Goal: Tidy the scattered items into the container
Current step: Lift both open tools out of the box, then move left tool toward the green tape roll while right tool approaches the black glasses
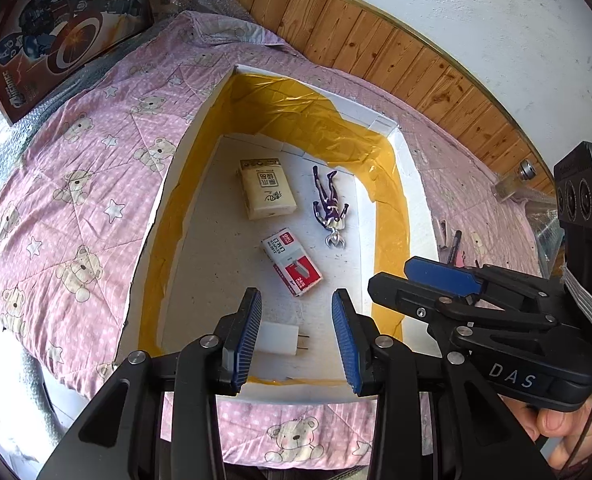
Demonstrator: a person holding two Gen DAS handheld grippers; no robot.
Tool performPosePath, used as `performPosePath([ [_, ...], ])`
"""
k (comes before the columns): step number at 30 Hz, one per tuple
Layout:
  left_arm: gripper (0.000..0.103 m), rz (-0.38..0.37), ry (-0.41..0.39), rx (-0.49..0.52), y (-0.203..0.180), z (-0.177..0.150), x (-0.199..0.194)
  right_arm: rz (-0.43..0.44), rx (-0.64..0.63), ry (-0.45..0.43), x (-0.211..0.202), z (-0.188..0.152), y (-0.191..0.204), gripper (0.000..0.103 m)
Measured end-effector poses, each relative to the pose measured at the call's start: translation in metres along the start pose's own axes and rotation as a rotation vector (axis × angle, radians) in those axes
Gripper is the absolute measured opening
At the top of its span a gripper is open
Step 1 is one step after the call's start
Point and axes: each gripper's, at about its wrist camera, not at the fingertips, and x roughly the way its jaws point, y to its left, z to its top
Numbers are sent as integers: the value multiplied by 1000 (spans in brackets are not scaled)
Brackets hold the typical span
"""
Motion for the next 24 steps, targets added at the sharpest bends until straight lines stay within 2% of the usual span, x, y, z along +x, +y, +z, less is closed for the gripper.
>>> performPosePath([
  [10, 38, -9, -13, 21, -15, -20, -15, 28, 55, -77, -35, -35, -6, 48],
  [24, 41, -1, -18, 72, -48, -45, -27, -19, 66, -160, -67, -71, -19, 48],
])
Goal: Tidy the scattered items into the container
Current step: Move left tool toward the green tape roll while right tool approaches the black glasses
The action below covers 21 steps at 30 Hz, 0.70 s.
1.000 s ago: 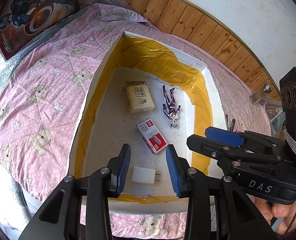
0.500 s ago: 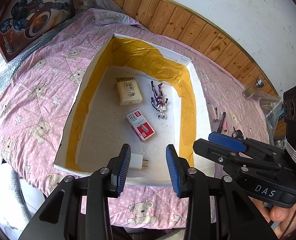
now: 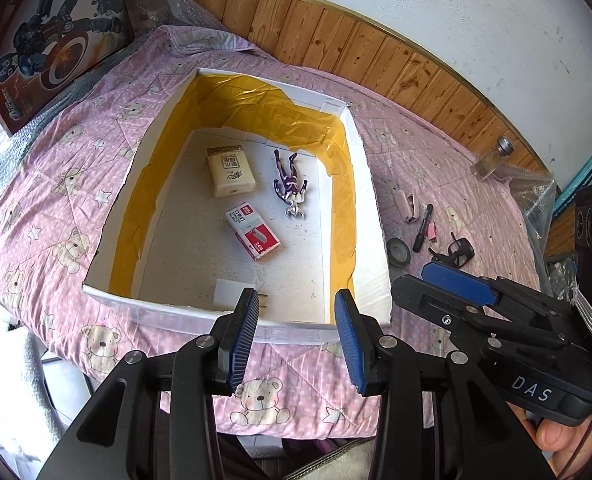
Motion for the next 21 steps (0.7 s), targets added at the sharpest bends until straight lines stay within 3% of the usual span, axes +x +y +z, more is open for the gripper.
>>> performPosePath([
  [8, 42, -3, 13, 38, -23, -8, 4, -10, 48, -17, -12, -19, -24, 48],
  [21, 42, -45, 56, 164, -91, -20, 27, -18, 207, -29, -27, -55, -91, 48],
])
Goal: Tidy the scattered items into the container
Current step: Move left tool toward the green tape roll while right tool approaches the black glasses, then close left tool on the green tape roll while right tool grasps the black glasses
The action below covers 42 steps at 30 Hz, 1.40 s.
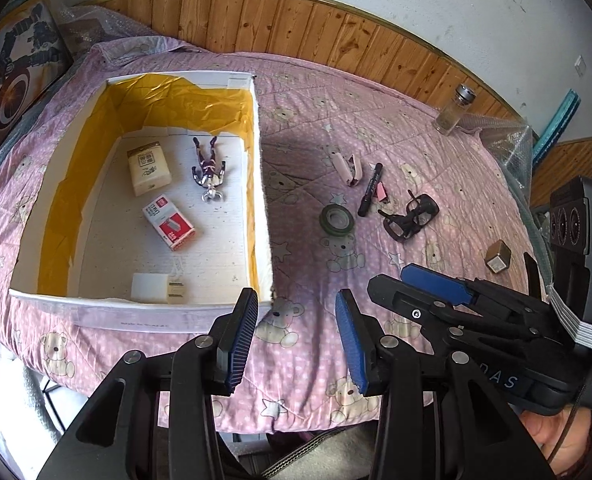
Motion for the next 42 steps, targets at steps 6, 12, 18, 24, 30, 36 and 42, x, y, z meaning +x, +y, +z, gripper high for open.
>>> performPosePath([
  [6, 42, -29, 28, 37, -28, 4, 21, -14, 87, -5, -5, -6, -39, 48],
  [12, 42, -62, 52, 55, -53, 15, 43, -29, 186, -10, -6, -9, -81, 48],
  [18, 56, -80, 81, 74, -70, 31, 73, -41, 326, -39, -7, -6, -131, 48],
  [24, 57, -70, 124, 98, -83, 45, 119, -25, 496, -73, -3, 4, -187, 50],
  [30, 57, -36, 166, 69, -75, 57, 166, 12, 591, -93, 14, 19, -221, 52],
  [36, 57, 17, 175, 40, -63, 63, 202, 0, 670, -106, 40, 34, -240, 58],
  [42, 64, 31, 136, 28, -54, 69, 222, -84, 639, -96, 66, 48, -245, 64],
])
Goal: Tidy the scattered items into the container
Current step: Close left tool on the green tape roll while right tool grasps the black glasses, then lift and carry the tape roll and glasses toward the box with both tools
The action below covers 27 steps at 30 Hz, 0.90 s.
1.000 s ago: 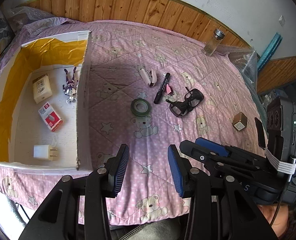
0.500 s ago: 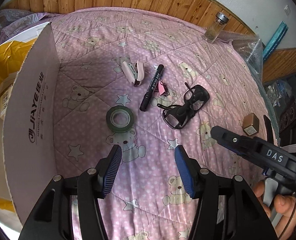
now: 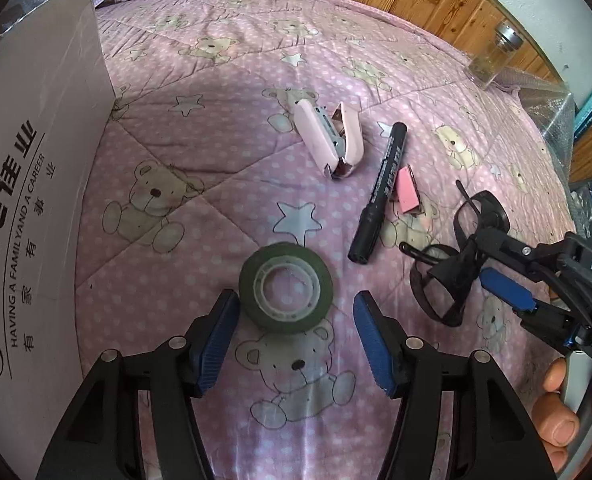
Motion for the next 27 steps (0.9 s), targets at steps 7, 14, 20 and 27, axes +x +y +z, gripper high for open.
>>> performPosePath([
  [7, 58, 37, -97, 99, -7, -5, 3, -169, -240, -37, 18, -3, 37, 71],
  [14, 49, 7, -134, 95, 5, -13, -7, -245, -379, -73, 16, -11, 42, 36],
  [20, 49, -60, -154, 79, 2, -13, -30, -185, -329, -83, -7, -9, 32, 36],
  [27, 49, -108, -179, 80, -8, -14, -54, -185, -335, -99, -30, -20, 36, 36],
])
